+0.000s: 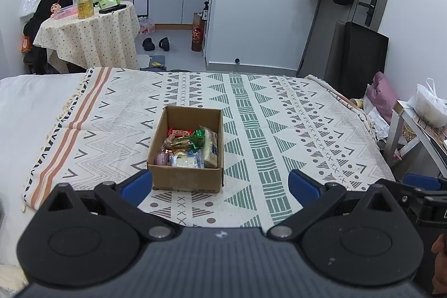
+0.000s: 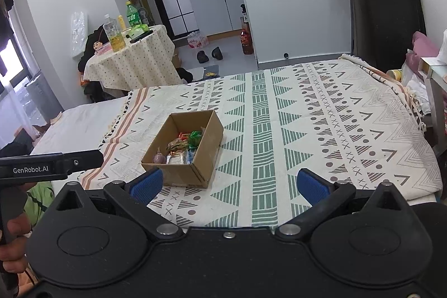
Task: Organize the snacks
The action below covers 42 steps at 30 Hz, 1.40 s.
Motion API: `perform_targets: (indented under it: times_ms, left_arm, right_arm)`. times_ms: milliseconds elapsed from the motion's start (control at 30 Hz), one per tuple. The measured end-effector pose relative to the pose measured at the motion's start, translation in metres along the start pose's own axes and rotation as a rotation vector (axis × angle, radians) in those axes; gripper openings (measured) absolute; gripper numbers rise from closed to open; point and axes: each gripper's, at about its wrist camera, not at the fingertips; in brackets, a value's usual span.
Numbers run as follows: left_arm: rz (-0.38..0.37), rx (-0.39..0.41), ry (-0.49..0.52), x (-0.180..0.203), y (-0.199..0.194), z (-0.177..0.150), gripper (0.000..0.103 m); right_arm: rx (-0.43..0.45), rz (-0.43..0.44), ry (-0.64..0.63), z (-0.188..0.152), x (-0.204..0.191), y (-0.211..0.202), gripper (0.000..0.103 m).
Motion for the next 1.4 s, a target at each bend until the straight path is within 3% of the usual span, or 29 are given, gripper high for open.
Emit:
perform_targets:
  times_ms: [1400]
  left_arm:
    - [0.009, -0.01, -0.038, -0.014, 0.006, 0.006, 0.103]
  right_arm:
    - [-0.021, 0.004, -0.032, 0.011, -0.006, 0.008, 0.103]
Point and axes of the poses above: each gripper's, at about its wrist camera, not at the fingertips, and y roughly the way its jaws point, x to its right, z to its top, and after that the axes turned 9 degrees about -y, right-handed
